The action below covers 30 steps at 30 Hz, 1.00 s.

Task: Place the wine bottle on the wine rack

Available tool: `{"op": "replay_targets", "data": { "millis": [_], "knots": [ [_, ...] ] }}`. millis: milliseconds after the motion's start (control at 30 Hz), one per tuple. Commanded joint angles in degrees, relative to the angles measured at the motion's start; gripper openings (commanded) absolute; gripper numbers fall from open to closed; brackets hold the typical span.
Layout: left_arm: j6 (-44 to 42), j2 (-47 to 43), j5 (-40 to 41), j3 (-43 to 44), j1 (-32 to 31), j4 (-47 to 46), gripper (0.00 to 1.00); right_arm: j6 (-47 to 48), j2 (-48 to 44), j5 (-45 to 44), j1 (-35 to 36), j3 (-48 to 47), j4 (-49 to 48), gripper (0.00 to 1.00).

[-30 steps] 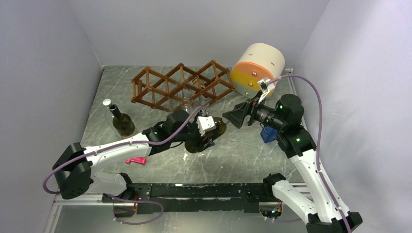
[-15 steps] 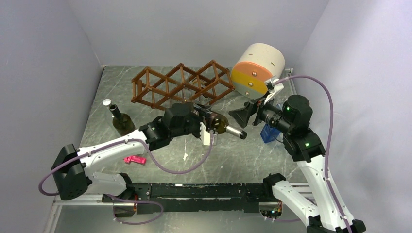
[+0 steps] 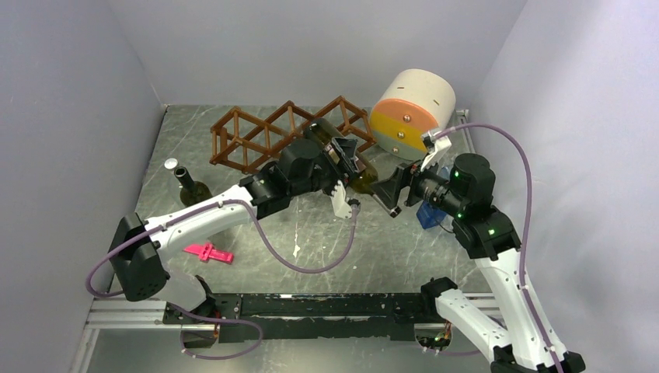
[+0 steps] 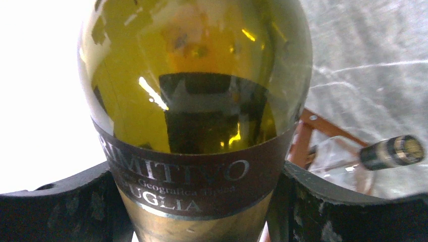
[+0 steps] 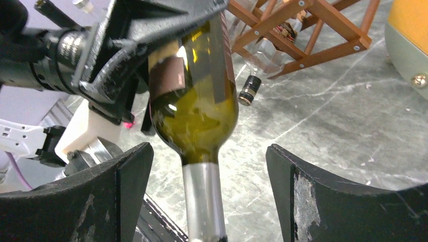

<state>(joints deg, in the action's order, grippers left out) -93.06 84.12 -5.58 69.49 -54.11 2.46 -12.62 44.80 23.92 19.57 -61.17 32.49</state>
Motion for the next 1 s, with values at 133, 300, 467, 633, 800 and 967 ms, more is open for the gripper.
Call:
{"op": "replay_targets", "data": {
  "millis": [133, 300, 467, 633, 800, 967],
  "knots": [
    [-8.57, -0.34, -2.92, 4.12, 0.93, -2.05, 0.07, 2.77, -1.06, -2.94, -0.05, -0.02, 5.69, 0.82],
    [-9.56, 0.14, -3.67, 5.53, 0.93, -0.98, 0.07, 1.33, 0.27, -2.49, -0.04, 2.01, 4.05, 0.81],
    [-9.5, 0.04, -4.77, 6.24, 0.89, -1.03, 0.07, -0.71, 2.13, 0.9, -0.06, 3.09, 1.57, 0.77],
    [-7.02, -0.53, -6.01, 6.68, 0.85, -0.87, 0.07, -2.15, 3.23, 3.29, 0.05, 4.98, -0.34, 0.71],
    [-6.06, -0.5, -5.56, 6.95, 0.67, -0.65, 0.07, -2.96, 3.89, 4.72, 0.12, 5.72, -1.53, 0.68],
    [-4.26, -0.36, -5.07, 8.42, 0.67, -0.2, 0.07, -3.48, 4.24, 5.93, 0.69, 6.94, -2.87, 0.65]
  ]
}}
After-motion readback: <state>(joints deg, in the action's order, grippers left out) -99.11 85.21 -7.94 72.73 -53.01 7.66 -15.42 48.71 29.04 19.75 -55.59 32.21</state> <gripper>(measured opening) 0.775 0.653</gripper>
